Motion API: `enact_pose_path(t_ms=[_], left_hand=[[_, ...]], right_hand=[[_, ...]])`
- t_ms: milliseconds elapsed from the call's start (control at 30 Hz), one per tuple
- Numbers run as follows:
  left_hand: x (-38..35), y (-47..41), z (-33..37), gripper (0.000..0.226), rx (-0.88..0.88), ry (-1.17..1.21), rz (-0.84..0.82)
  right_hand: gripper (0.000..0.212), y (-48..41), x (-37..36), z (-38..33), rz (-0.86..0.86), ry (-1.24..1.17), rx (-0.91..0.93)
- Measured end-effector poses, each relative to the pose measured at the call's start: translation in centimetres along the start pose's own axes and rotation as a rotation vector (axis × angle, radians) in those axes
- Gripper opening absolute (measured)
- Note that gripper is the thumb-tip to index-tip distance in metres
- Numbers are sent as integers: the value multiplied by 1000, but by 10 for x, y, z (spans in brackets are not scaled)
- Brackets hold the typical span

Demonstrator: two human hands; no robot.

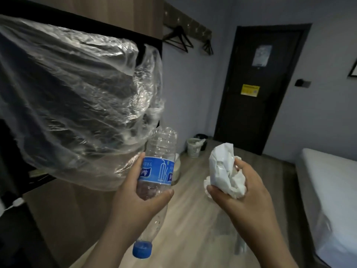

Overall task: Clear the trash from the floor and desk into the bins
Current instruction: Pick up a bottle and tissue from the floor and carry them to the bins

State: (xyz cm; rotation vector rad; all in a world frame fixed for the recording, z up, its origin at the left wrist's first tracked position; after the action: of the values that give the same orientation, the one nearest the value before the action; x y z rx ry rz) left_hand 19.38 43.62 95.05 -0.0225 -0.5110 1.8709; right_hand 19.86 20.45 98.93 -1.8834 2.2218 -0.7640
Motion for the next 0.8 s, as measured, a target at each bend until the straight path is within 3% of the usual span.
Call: enact_pose_path(t_ms=[167, 367, 800], left_hand=[[-55, -75, -36, 97, -19, 37, -85], [-93, -199, -80, 95, -44, 88, -77], [-202, -414, -141, 76, -39, -21, -164]], right_hand=[[65, -61, 1, 50, 62, 48, -25], [67, -162, -23, 91, 129, 121, -28], [71, -361, -56, 212, 228, 177, -164]])
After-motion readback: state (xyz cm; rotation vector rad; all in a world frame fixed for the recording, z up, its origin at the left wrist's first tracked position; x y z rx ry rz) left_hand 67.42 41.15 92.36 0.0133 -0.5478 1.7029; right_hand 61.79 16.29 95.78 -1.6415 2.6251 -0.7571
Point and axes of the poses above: each hand's wrist, its own y-axis away from the middle knuckle, its own x-axis out of the back of the hand, z = x × y, the point moved 3 cm from there along -y, towards the middle knuckle, and after that the axes turned 9 degrees about -y, right-handed, at the moved point
